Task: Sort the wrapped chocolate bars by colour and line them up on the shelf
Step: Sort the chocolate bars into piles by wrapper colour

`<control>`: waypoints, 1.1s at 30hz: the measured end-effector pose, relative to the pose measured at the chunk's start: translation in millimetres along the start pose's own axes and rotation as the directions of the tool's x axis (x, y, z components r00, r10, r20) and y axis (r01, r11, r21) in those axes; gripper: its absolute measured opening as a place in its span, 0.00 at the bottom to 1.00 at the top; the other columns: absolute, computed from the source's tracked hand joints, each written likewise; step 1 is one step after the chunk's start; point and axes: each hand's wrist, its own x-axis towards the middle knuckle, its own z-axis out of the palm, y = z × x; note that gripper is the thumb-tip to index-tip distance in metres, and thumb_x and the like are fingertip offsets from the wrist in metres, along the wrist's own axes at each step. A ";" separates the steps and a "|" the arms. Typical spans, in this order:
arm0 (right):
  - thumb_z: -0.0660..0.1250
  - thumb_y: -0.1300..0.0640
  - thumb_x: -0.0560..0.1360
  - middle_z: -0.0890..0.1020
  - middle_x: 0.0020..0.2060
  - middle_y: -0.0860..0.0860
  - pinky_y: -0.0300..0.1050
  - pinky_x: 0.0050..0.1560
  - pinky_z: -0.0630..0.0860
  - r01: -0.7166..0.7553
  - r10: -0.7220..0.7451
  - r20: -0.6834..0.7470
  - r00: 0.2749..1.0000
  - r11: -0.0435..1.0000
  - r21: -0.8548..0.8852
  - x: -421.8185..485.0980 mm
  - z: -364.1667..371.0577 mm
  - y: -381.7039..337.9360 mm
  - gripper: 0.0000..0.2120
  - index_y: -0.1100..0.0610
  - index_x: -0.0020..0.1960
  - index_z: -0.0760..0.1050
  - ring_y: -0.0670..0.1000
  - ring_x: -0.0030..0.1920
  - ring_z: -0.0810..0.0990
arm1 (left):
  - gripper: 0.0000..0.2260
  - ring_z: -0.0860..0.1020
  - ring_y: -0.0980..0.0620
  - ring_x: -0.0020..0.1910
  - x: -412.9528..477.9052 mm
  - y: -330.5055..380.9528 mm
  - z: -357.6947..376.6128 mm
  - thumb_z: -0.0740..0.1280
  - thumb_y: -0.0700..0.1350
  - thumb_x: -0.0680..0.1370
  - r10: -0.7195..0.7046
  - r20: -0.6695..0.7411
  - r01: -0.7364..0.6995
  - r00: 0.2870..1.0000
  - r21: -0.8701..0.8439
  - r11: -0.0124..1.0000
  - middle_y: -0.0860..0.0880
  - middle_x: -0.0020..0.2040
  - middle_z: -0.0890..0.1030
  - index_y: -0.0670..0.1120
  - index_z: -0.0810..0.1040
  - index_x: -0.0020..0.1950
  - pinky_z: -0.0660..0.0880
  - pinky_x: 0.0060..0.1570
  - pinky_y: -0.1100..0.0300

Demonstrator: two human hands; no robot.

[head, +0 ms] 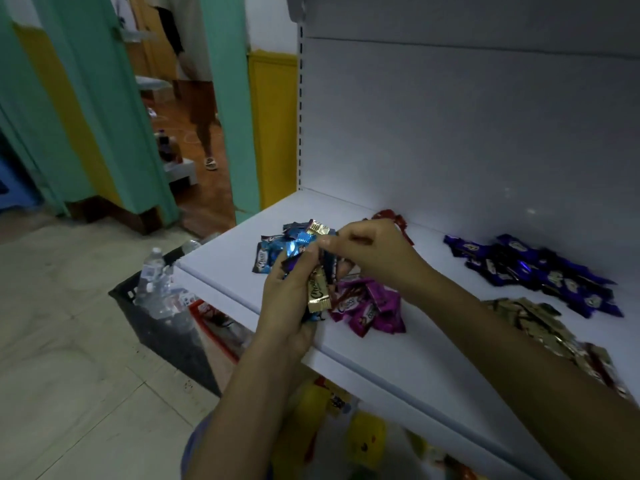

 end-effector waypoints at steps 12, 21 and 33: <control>0.63 0.57 0.79 0.79 0.27 0.44 0.35 0.25 0.69 -0.120 0.263 -0.465 0.845 0.942 0.314 -68.5 -101.4 35.1 0.08 0.58 0.47 0.80 0.42 0.24 0.75 | 0.11 0.84 0.51 0.35 -1.6 -68.0 88.0 0.61 0.44 0.81 -0.382 0.179 0.405 0.907 -0.111 0.908 0.43 0.45 0.84 0.43 0.75 0.62 0.77 0.27 0.65; 0.68 0.65 0.75 0.83 0.40 0.55 0.37 0.37 0.80 -0.157 0.304 -0.396 0.866 0.919 0.361 -54.1 -104.3 44.7 0.03 0.58 0.45 0.77 0.48 0.38 0.83 | 0.08 0.67 0.59 0.20 4.2 -64.8 78.3 0.64 0.53 0.79 -0.287 0.120 0.295 0.950 -0.053 0.954 0.53 0.28 0.72 0.49 0.74 0.46 0.63 0.19 0.69; 0.64 0.60 0.74 0.83 0.49 0.51 0.46 0.46 0.75 0.040 -0.178 -0.146 0.973 0.756 -0.654 73.2 35.6 44.1 0.08 0.53 0.51 0.79 0.53 0.48 0.80 | 0.11 0.64 0.59 0.18 -2.8 7.0 -16.5 0.56 0.46 0.83 -0.148 -0.053 0.141 0.988 -0.116 0.983 0.50 0.32 0.70 0.45 0.71 0.43 0.60 0.16 0.70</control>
